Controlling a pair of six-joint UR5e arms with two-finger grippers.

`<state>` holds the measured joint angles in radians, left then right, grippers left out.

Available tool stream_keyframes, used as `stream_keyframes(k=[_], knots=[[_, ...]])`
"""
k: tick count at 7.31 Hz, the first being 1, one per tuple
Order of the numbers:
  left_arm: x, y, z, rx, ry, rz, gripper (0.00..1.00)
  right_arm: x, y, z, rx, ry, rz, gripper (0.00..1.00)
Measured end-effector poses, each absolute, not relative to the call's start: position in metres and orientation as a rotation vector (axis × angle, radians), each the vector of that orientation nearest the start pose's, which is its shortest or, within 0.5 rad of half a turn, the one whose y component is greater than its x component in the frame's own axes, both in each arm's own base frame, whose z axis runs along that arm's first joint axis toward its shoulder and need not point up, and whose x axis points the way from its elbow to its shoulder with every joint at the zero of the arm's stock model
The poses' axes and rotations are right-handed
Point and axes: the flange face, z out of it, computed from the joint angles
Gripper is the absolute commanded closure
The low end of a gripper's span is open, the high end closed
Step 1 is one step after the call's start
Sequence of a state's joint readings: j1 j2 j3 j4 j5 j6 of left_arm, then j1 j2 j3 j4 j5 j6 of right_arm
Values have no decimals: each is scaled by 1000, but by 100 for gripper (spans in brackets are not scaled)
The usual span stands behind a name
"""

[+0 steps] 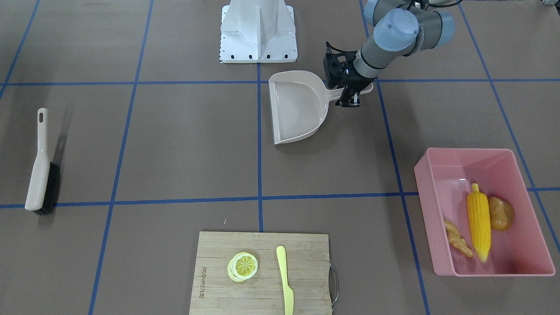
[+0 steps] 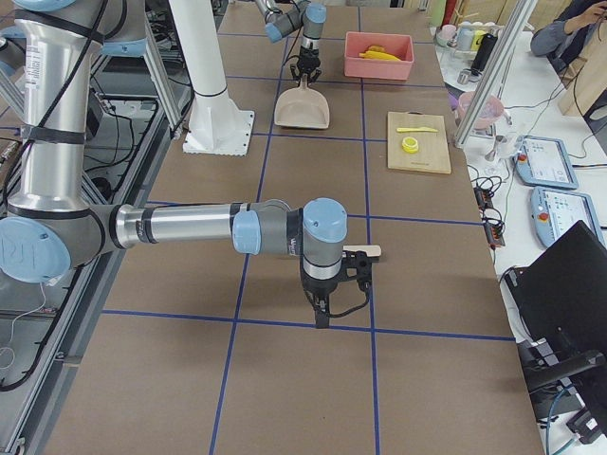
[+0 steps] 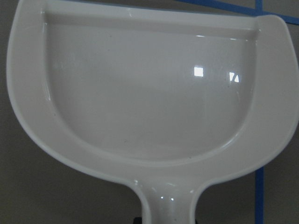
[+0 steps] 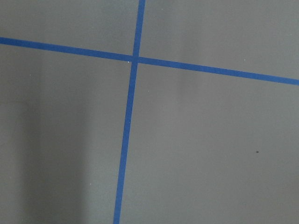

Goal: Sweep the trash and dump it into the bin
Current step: 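Carry the empty dustpan away from the bin and lower it onto the table, then open the left gripper and withdraw it from the dustpan handle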

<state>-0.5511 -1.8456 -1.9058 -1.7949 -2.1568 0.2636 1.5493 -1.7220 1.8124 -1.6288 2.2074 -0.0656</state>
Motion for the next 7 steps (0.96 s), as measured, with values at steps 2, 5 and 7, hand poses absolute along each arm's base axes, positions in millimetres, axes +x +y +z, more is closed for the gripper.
stream_keyframes(k=[2, 5, 7], knots=[[443, -361, 330, 603, 886, 1417, 2, 64, -429, 627, 38, -643, -91, 0], [442, -361, 333, 622, 882, 1421, 2, 63, -429, 627, 38, -666, -92, 0], [439, -360, 329, 634, 887, 1418, 2, 62, -429, 629, 32, -667, -90, 0]])
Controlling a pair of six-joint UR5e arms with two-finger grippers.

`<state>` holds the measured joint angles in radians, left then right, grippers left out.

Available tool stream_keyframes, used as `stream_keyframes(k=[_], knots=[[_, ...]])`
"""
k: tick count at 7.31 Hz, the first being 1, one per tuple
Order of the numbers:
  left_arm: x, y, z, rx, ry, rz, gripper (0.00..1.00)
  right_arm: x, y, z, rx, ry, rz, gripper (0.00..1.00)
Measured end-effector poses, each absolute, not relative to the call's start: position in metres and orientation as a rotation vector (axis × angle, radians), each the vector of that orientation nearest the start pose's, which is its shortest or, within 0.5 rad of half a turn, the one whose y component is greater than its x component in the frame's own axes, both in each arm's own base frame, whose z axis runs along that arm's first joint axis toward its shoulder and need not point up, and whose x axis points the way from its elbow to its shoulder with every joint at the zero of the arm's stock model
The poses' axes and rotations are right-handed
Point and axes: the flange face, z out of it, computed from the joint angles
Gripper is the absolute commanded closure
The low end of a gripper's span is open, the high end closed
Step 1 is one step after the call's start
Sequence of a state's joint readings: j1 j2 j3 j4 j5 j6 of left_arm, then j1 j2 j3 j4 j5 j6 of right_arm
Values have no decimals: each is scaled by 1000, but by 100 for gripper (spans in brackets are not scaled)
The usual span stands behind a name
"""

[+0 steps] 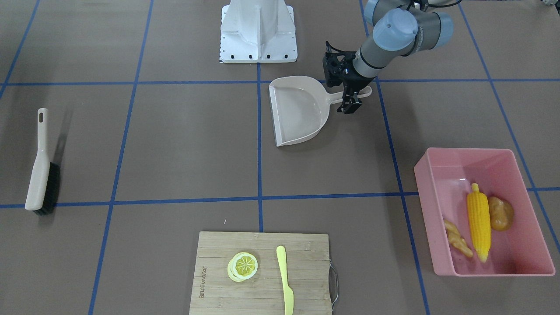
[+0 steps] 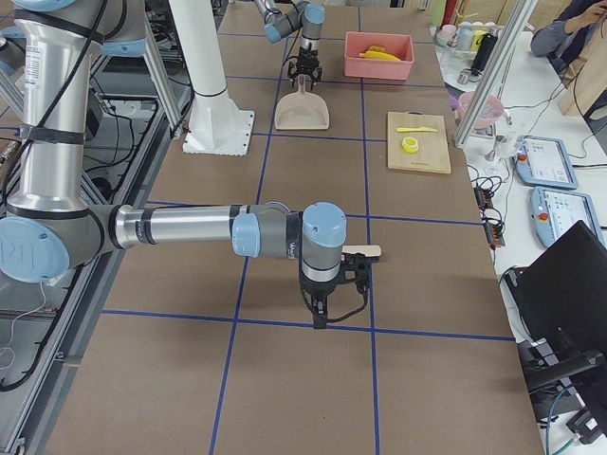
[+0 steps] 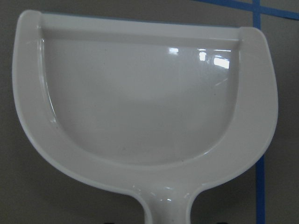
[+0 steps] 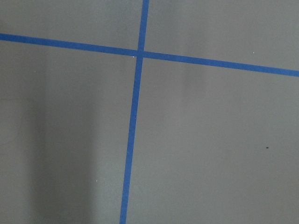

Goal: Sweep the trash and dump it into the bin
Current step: 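Open the left gripper and withdraw it from the dustpan handle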

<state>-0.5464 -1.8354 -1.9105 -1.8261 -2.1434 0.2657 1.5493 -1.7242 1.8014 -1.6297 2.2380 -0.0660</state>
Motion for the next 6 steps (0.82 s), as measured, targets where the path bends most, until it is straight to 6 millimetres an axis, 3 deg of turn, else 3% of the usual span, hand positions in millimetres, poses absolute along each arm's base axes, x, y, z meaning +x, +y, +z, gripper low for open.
stream_keyframes(k=[3, 6], knots=[[405, -367, 311, 684, 891, 1374, 2, 62, -429, 630, 29, -667, -89, 0], [327, -418, 297, 674, 863, 1070, 2, 62, -429, 630, 30, -670, -89, 0]])
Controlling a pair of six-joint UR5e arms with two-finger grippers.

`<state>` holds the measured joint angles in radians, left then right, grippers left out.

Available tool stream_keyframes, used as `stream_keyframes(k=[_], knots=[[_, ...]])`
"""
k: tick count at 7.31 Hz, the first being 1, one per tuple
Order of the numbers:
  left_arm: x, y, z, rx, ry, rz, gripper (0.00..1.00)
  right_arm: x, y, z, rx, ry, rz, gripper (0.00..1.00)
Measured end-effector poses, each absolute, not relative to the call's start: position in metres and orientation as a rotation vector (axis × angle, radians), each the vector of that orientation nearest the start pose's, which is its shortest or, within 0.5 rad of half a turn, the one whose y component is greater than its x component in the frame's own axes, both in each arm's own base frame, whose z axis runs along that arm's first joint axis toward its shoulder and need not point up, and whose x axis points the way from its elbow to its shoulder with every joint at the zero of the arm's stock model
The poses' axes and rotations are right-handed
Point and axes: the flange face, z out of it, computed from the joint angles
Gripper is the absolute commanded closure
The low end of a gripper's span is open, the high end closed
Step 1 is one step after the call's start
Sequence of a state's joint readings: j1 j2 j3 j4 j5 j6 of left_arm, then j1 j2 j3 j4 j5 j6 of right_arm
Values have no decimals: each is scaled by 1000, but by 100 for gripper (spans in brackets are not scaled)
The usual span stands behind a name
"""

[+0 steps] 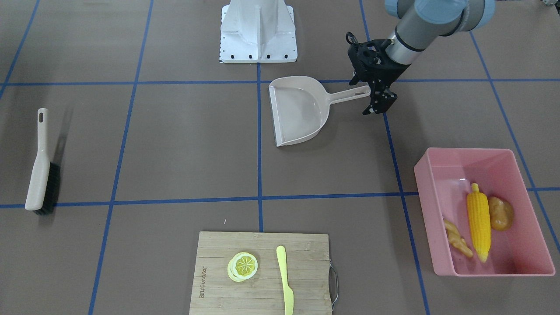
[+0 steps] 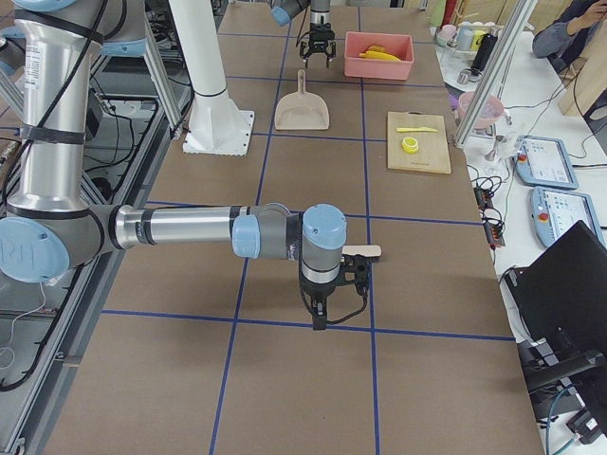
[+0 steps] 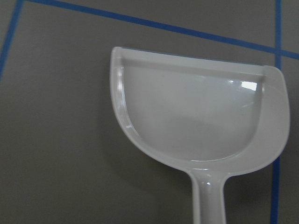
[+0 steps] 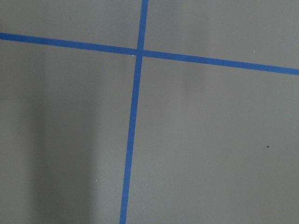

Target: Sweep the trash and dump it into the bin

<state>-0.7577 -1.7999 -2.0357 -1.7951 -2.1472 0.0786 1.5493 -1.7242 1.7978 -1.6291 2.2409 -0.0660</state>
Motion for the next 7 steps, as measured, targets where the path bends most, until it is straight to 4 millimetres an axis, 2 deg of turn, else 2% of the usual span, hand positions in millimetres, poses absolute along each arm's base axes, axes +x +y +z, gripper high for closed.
stream_keyframes(k=[2, 3, 4, 5, 7], knots=[[243, -472, 306, 624, 798, 797, 2, 62, -428, 630, 29, -670, -89, 0], [195, -495, 319, 580, 776, 675, 2, 62, -428, 631, 29, -669, -89, 0], [153, -509, 337, 492, 788, 561, 2, 62, -428, 631, 28, -669, -89, 0], [116, -519, 358, 398, 802, 455, 2, 62, -428, 631, 28, -670, -89, 0], [43, -527, 427, 250, 784, 254, 2, 62, -428, 631, 27, -669, -88, 0]])
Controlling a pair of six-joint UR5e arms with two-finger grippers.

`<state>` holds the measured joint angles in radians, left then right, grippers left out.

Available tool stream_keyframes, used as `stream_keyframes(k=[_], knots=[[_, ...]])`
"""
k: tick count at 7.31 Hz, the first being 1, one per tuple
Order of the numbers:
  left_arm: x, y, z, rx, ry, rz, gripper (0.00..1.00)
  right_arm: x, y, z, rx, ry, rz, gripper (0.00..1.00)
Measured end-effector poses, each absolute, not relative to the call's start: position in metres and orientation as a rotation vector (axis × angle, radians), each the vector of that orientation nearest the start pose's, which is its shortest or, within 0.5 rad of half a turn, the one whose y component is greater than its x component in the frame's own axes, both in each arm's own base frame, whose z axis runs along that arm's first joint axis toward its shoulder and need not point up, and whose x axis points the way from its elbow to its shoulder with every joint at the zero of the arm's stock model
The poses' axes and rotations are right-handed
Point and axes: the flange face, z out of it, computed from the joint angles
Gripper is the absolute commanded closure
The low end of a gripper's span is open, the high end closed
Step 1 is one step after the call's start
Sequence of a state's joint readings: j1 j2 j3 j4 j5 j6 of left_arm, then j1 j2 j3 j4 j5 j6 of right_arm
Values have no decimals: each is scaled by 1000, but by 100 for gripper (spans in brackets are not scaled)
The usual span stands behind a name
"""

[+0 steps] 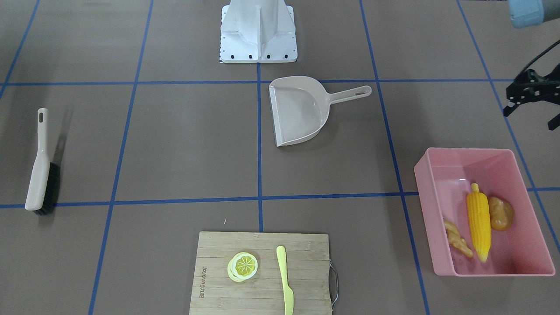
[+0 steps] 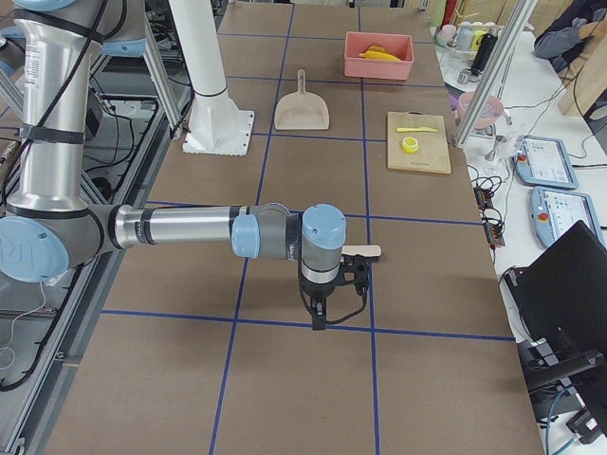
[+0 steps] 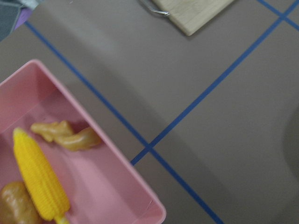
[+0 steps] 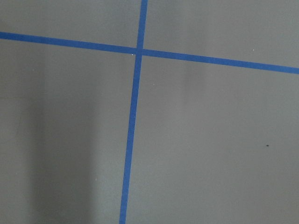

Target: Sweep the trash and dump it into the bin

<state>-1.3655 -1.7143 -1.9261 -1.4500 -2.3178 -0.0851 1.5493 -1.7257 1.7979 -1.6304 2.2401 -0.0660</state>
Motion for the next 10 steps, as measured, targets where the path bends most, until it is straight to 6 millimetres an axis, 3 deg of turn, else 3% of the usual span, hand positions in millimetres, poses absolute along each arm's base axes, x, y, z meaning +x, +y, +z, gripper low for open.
stream_keyframes(k=[1, 3, 6, 8, 10], knots=[[12, -521, 463, 192, 772, 171, 2, 62, -428, 631, 27, -669, -88, 0], [-36, -481, 536, 83, 760, 31, 2, 62, -428, 631, 27, -669, -88, 0], [-65, -444, 612, -40, 758, -82, 2, 62, -428, 631, 27, -669, -88, 0], [-76, -433, 642, -86, 757, -123, 2, 62, -428, 631, 26, -669, -88, 0], [-78, -432, 649, -97, 757, -133, 2, 62, -428, 631, 25, -669, -88, 0]])
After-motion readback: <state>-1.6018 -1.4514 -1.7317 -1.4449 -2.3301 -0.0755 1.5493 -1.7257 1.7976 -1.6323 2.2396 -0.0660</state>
